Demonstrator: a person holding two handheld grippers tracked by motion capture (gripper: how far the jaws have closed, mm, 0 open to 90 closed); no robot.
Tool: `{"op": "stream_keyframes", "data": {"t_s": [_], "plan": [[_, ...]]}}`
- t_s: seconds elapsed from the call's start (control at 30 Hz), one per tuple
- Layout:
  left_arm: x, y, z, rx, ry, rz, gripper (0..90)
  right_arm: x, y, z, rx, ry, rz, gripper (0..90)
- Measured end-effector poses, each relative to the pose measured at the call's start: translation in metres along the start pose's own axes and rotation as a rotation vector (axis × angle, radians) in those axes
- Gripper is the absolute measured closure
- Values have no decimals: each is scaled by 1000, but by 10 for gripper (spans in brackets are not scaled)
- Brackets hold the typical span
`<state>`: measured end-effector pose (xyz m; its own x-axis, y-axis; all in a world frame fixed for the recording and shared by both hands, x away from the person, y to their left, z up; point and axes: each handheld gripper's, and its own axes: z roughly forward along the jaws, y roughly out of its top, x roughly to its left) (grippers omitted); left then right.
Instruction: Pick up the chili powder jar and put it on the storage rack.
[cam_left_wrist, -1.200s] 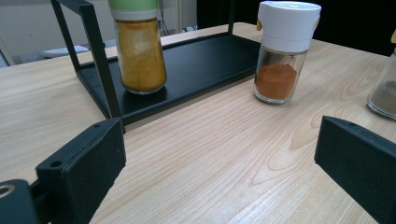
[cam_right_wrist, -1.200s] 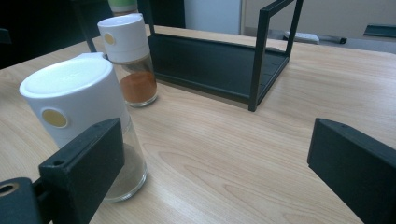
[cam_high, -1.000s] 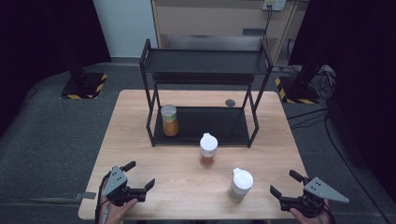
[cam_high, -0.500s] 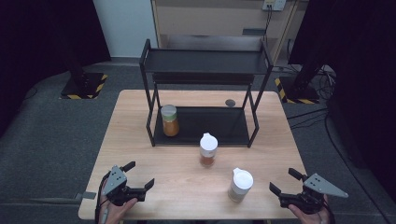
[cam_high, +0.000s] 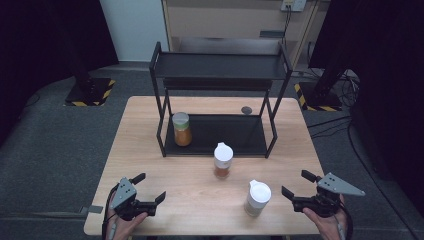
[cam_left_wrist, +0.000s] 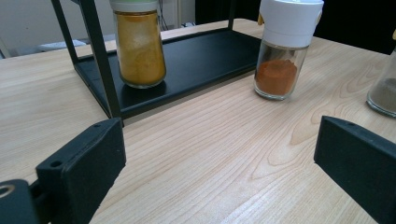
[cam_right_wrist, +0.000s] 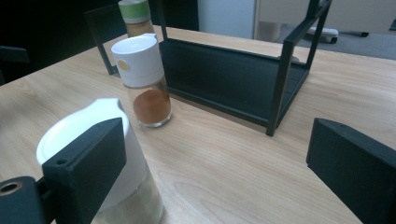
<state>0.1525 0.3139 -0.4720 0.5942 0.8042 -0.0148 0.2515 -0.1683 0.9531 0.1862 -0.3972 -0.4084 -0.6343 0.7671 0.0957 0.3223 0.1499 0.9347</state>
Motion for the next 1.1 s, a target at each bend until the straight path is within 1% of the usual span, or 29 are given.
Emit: {"op": "stream_keyframes", "data": {"t_s": [0.33, 0.6, 0.7, 0.87, 1.1], "plan": [[0, 0, 0, 0, -2, -1, 10, 6, 28, 18, 13, 24, -16, 58], [0, 0, 0, 1, -4, 1, 10, 8, 40, 31, 15, 46, -24, 57], [0, 0, 0, 1, -5, -1, 10, 8, 45, 37, 24, 60, -31, 57], [1, 0, 1, 3, -7, -1, 10, 10, 55, 50, 34, 90, -46, 56], [1, 0, 1, 3, -9, -6, 10, 11, 71, 67, 48, 109, -59, 55]]}}
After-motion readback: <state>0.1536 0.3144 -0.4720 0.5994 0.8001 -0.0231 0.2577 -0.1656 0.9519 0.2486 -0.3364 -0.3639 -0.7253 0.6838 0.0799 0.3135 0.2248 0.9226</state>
